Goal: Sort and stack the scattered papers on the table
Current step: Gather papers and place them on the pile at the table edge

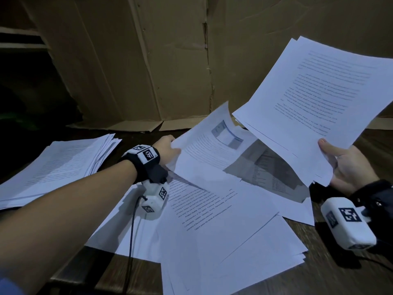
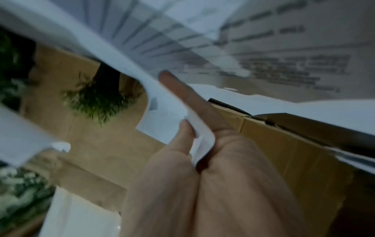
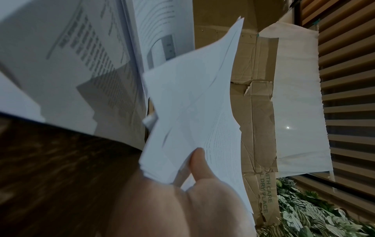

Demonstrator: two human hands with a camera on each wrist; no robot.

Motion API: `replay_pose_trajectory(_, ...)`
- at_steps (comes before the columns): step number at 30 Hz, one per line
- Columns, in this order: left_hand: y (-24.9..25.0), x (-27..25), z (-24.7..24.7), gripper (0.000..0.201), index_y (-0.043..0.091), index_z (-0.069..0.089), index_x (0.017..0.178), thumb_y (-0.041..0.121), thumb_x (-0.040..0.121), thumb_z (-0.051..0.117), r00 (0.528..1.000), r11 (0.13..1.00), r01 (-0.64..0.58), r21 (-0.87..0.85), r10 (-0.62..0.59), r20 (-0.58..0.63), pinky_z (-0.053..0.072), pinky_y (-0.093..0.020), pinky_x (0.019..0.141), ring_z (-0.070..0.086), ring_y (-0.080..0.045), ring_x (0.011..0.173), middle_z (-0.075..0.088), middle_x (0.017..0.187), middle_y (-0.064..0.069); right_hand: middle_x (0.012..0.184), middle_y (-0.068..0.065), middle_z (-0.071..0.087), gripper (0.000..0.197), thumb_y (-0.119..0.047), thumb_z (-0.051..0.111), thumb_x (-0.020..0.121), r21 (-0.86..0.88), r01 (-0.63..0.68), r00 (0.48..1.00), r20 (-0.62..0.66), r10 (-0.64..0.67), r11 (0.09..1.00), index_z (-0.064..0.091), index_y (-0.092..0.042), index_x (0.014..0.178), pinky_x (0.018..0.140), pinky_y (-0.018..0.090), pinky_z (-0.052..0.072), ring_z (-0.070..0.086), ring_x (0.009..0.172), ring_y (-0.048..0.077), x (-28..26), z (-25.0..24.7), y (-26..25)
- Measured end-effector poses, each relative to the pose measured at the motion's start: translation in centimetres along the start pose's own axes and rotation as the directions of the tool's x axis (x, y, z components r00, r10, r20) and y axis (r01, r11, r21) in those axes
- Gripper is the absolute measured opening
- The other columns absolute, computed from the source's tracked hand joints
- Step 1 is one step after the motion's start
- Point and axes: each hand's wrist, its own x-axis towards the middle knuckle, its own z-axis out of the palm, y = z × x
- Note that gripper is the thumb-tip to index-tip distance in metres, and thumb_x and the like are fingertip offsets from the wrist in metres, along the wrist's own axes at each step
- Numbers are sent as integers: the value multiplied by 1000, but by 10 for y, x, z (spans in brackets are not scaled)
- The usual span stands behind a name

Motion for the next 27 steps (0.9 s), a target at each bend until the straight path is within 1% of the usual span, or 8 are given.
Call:
replay_pose_trajectory(3,-6,-4,-8,25,8,58,121,7,96,53,996,931,34,-362,-61,-61,52,-42,91,63,-32,103,65,114,-14,131,2,66,42,-4,42,104,24,-8,1000,-15,8,1000,51,-16,143,71,26,61,71,105,15,0,-2,-1)
replay_pose_trajectory(7,-19,-10,-25,20,13,62,112,3,97,52,973,704,69,-707,-204,-107,50,-49,99,63,-31,106,67,119,-12,126,1,68,40,-4,44,103,1,-14,1000,-18,14,1000,53,-15,140,68,25,61,73,98,13,1,-2,0)
replay_pose_trajectory(9,-12,-17,-34,22,12,61,116,2,99,49,972,575,3,-818,-194,-133,53,-47,93,63,-29,108,66,119,-10,127,3,67,40,-1,45,102,-58,-33,999,1,33,998,53,-12,140,72,25,61,71,101,16,2,-1,3)
replay_pose_trajectory(13,22,-36,-42,27,11,58,124,4,103,43,996,338,-66,-939,-35,-82,59,-23,73,66,-17,96,67,116,-6,130,11,67,42,1,51,96,-180,-114,986,96,133,977,54,-6,138,81,32,61,68,112,27,0,2,15)
replay_pose_trajectory(16,53,-51,-26,28,5,54,129,5,102,45,999,476,-38,-878,29,-27,57,-30,79,65,-22,100,65,121,-9,128,12,68,48,-8,60,86,-241,-159,954,214,212,958,57,-6,134,89,40,58,69,111,30,-8,10,17)
replay_pose_trajectory(21,78,-69,23,17,5,65,105,13,90,64,1000,746,26,-666,-24,13,57,-46,86,69,-30,92,71,103,-10,122,13,71,43,-10,59,86,-219,-201,914,308,263,955,60,-7,129,86,46,59,69,107,35,-16,17,10)
replay_pose_trajectory(23,76,-71,33,24,3,64,108,16,88,64,996,739,88,-668,-69,54,53,-38,76,67,-27,86,69,98,-10,123,17,69,47,-9,66,80,-189,-188,906,345,244,964,63,-5,126,86,48,59,68,110,39,-18,16,11)
replay_pose_trajectory(27,77,-78,39,22,5,58,115,8,93,57,987,630,153,-761,-59,150,56,-42,86,68,-32,96,69,113,-12,125,22,67,67,-16,77,61,-221,-144,904,366,219,965,64,-1,125,88,53,57,66,112,42,-15,13,16)
